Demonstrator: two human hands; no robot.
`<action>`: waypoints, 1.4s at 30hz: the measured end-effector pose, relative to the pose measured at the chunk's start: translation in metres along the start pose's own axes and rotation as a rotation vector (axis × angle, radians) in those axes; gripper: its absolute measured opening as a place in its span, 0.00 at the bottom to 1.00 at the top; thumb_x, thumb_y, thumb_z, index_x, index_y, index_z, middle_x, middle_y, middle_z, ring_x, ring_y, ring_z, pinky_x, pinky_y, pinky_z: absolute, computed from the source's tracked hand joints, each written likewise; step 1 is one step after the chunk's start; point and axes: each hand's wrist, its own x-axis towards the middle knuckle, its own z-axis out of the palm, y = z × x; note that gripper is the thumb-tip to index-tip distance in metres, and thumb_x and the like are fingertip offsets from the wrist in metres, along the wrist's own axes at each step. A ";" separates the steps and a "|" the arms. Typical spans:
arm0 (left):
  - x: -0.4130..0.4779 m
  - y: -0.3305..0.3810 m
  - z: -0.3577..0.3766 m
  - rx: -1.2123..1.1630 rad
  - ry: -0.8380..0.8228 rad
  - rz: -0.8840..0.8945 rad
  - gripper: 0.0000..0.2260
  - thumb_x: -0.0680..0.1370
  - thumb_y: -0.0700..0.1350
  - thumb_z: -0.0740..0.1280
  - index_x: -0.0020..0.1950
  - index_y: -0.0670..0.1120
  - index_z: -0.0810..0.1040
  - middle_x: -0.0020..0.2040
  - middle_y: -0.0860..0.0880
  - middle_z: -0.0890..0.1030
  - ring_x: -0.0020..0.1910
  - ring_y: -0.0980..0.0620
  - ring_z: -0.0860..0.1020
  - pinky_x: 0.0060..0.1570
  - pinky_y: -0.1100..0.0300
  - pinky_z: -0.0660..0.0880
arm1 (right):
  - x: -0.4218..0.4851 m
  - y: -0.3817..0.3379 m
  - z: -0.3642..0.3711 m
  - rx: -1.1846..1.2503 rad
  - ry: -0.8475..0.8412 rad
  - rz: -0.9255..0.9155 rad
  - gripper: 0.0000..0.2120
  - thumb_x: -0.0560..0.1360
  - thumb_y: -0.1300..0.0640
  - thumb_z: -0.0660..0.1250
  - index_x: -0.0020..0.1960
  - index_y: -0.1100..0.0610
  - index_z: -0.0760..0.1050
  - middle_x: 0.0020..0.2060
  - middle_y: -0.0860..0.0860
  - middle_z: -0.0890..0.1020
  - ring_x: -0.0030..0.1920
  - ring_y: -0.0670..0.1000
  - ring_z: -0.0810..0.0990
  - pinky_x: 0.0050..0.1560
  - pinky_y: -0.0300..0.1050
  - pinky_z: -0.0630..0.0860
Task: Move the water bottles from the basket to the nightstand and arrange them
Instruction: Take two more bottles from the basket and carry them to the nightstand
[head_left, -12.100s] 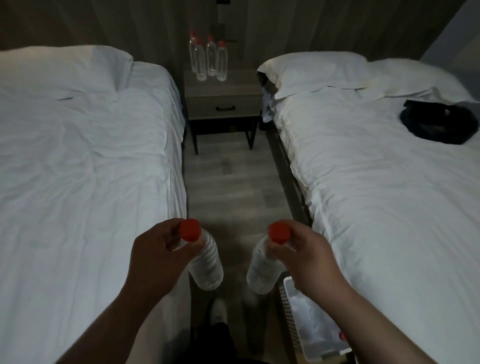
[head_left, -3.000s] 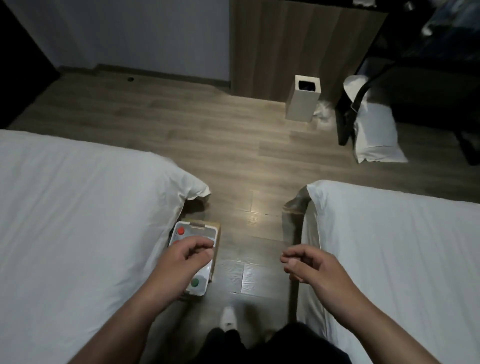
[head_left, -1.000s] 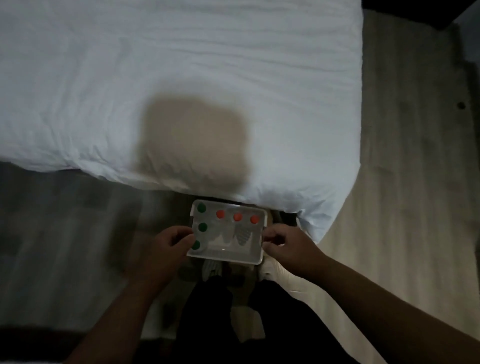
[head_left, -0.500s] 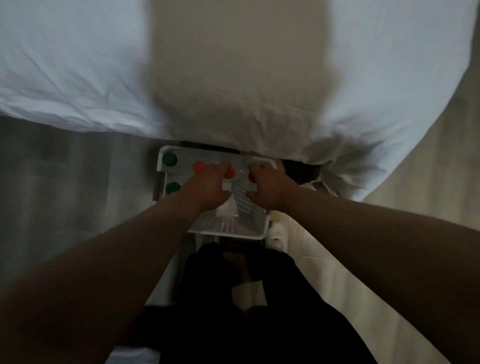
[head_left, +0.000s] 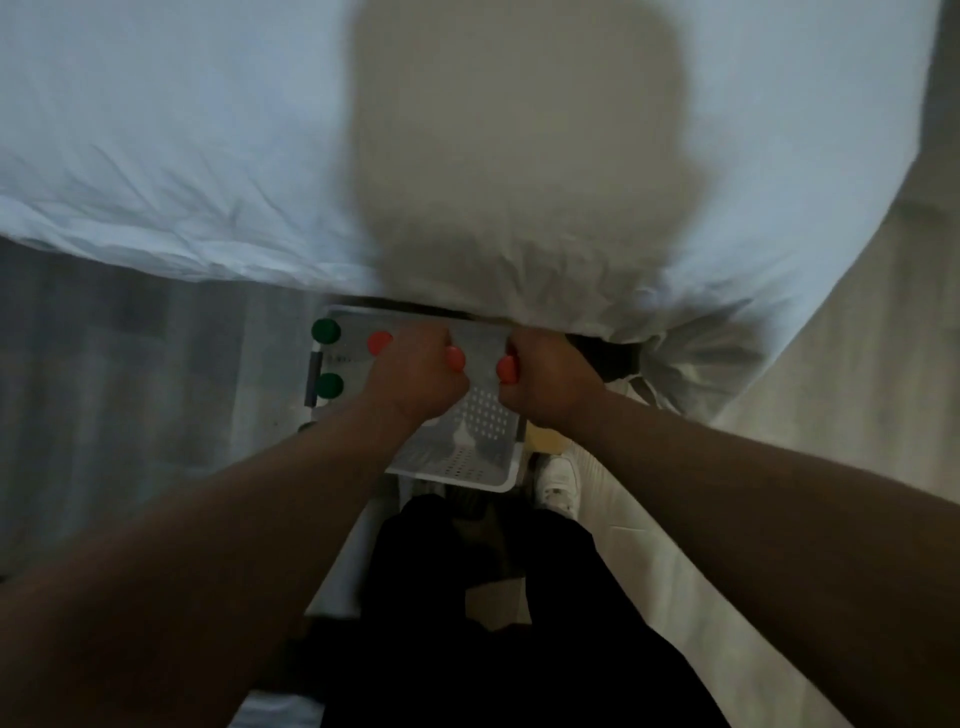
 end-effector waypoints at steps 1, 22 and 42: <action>-0.008 0.004 -0.012 -0.026 0.008 -0.020 0.07 0.67 0.42 0.69 0.41 0.44 0.73 0.39 0.47 0.76 0.38 0.48 0.74 0.36 0.60 0.66 | -0.007 -0.009 -0.012 0.012 0.016 0.003 0.11 0.64 0.49 0.59 0.36 0.57 0.72 0.33 0.54 0.79 0.33 0.57 0.77 0.34 0.52 0.77; -0.088 -0.062 -0.011 -0.488 0.186 -0.223 0.08 0.64 0.38 0.77 0.35 0.43 0.78 0.35 0.47 0.81 0.34 0.53 0.78 0.35 0.67 0.71 | -0.009 -0.050 -0.011 -0.114 -0.166 -0.036 0.12 0.61 0.43 0.57 0.35 0.51 0.69 0.30 0.46 0.73 0.32 0.50 0.76 0.34 0.48 0.78; -0.055 -0.001 0.093 -0.621 0.115 -0.302 0.08 0.64 0.43 0.72 0.35 0.52 0.74 0.36 0.52 0.77 0.37 0.53 0.77 0.37 0.64 0.69 | 0.006 0.008 -0.039 0.056 -0.412 0.094 0.10 0.71 0.56 0.70 0.40 0.48 0.68 0.33 0.45 0.74 0.24 0.43 0.74 0.20 0.30 0.70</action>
